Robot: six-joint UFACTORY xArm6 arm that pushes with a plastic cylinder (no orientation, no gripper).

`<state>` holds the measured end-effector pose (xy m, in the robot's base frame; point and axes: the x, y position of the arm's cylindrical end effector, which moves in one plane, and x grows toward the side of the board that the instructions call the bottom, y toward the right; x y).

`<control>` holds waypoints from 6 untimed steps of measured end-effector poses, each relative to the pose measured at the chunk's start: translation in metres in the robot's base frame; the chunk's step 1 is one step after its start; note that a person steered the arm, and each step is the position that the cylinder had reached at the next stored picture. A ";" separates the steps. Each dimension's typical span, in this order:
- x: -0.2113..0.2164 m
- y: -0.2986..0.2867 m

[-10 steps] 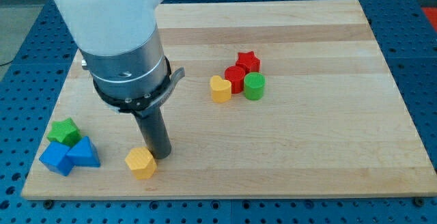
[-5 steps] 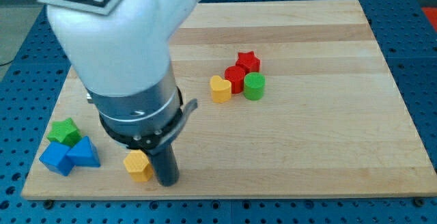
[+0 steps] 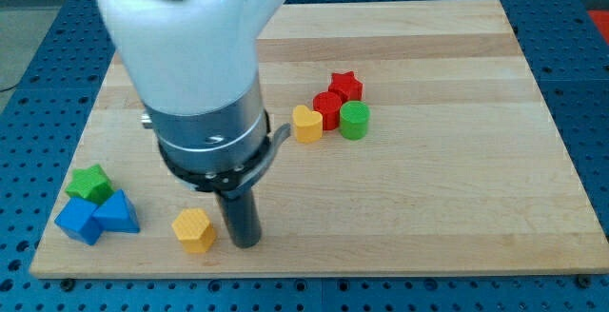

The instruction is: Slide the yellow hexagon closer to the blue triangle

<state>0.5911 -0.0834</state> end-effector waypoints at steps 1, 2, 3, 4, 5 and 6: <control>0.000 -0.016; -0.005 -0.031; -0.006 -0.040; -0.007 -0.046; -0.007 -0.053; -0.007 -0.061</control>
